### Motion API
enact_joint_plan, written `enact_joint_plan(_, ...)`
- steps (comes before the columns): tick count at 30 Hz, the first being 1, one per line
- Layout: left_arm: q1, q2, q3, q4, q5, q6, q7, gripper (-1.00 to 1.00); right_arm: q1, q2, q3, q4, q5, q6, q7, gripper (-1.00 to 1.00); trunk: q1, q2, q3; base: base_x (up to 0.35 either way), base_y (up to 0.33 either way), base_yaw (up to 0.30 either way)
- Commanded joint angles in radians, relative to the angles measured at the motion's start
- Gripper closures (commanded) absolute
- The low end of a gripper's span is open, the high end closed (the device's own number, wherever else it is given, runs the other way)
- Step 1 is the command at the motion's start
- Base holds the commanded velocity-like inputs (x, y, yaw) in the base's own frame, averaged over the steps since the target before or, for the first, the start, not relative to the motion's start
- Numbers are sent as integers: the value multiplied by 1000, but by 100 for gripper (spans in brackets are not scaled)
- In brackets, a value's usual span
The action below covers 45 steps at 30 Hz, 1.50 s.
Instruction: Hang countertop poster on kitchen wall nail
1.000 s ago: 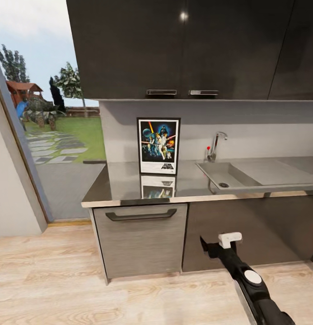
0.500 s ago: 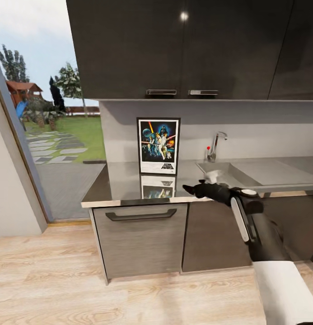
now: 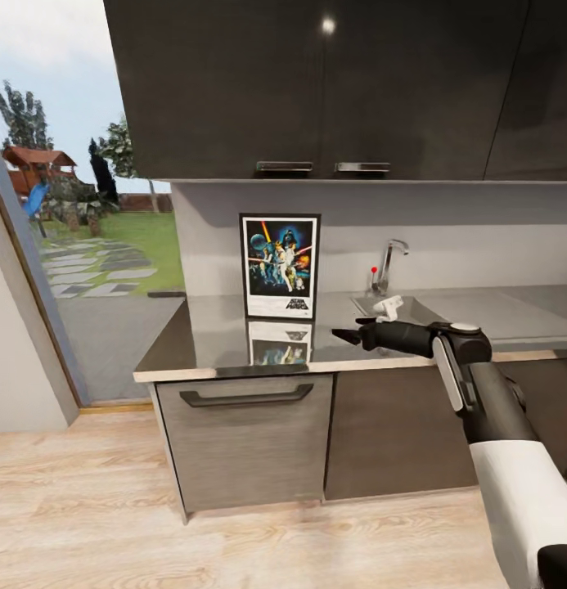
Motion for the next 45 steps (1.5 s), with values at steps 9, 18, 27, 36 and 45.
enact_joint_plan(9,0,-1,26,-1,0,1,-5,-100,-1,-3,-16,20,-3,-20,15,-100,0,0,-1,235,-240,0)
enact_joint_plan(18,0,-1,48,0,-1,1,-7,-100,-2,-1,-16,21,-3,-22,17,-100,0,0,-1,246,-247,0)
enact_joint_plan(27,0,-1,49,0,-1,1,-8,-100,-2,-1,-18,61,-2,-22,16,-100,0,0,-1,225,-225,130)
enact_joint_plan(36,0,-1,49,0,-1,1,-9,-100,-86,6,-12,211,-2,-25,15,-100,0,0,-1,33,-33,278)
enact_joint_plan(45,0,-1,49,0,-1,1,-9,-100,-161,8,-11,326,5,-36,15,-100,0,0,-1,2,-2,287)
